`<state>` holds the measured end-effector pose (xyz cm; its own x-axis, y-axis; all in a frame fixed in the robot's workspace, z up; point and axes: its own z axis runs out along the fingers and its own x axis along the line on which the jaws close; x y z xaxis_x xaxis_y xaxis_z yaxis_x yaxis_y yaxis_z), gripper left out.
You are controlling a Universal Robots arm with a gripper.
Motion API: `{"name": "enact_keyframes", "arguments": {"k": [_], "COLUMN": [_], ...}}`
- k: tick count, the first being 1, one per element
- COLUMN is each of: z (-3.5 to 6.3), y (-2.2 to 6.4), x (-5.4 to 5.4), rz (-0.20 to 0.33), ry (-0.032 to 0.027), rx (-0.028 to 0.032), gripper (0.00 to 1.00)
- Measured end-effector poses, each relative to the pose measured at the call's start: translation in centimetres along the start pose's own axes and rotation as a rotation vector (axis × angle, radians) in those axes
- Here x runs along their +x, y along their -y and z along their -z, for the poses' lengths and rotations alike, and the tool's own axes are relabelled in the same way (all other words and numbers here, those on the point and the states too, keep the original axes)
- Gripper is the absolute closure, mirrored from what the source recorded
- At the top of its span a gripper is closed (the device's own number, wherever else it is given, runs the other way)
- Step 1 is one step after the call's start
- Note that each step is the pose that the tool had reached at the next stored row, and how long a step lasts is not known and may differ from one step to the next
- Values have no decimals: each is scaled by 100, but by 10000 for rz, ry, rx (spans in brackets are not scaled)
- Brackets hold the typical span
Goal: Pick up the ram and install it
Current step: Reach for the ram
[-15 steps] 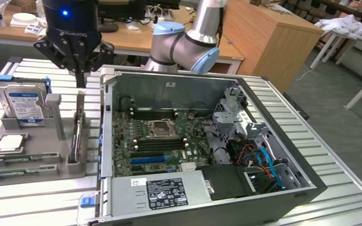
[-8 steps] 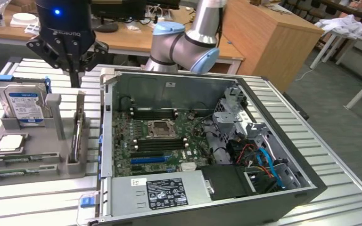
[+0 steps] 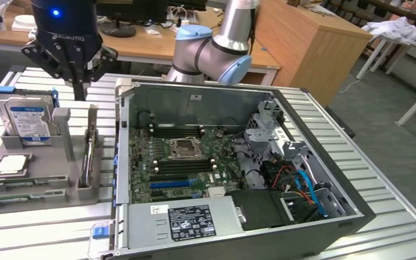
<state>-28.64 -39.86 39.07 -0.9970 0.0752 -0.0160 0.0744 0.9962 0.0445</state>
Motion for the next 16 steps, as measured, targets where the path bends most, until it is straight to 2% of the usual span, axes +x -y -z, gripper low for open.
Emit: {"name": "enact_keyframes", "arguments": {"k": [16], "z": [0], "y": [23], "x": [310], "rz": [-1], "ry": [-14], "rx": [1], "gripper": [89]}}
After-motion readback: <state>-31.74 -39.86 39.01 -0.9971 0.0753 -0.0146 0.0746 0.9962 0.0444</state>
